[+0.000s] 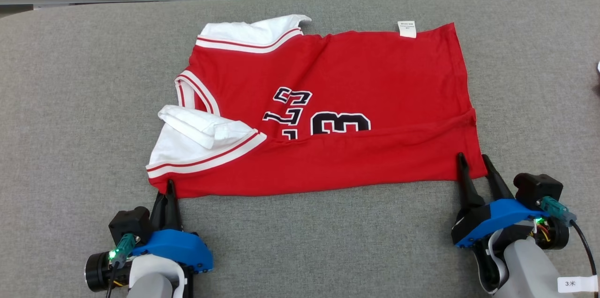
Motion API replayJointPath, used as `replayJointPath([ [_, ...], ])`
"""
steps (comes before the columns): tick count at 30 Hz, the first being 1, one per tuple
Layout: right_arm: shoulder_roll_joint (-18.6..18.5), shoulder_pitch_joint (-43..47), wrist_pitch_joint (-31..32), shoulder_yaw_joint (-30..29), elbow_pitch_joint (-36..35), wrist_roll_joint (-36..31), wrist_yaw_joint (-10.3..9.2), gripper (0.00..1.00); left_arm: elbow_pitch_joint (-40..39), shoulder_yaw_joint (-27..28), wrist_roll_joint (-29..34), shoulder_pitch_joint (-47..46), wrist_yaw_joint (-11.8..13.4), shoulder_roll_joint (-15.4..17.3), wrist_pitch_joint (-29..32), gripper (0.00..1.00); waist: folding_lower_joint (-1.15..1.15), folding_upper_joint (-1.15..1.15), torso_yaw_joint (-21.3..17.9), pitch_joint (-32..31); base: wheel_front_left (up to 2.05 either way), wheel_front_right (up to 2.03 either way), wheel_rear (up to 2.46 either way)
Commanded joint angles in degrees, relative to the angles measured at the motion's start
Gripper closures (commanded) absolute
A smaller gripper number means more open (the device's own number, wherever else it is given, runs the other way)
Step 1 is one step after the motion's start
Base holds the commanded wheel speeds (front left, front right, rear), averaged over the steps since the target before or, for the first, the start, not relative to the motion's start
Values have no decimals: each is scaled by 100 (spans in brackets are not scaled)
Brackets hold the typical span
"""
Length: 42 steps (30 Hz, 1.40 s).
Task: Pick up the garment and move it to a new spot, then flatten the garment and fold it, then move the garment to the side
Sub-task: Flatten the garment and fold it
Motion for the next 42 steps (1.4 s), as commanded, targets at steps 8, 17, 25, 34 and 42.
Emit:
replayJointPath([
  [8,52,100,58,-51,-486,608,5,100,-673,109,195,72,-104,-21,59,100,1,0,21,-175,0,0,0],
  [17,-12,535,58,-75,-1015,967,5,100,-1280,376,518,316,-224,-33,59,100,1,0,89,-781,0,0,0],
  [25,-2,1504,58,-31,-1071,1228,5,100,-1188,299,411,1303,-243,-31,59,100,1,0,70,-1230,0,0,0],
  [34,-40,2133,58,28,-948,1148,5,100,-787,-112,182,1872,-89,-29,59,100,1,0,160,-1280,0,0,0],
  [42,-135,1762,58,-309,-995,896,5,0,-1384,18,413,1586,178,-32,59,0,1,0,225,-1090,0,0,0],
])
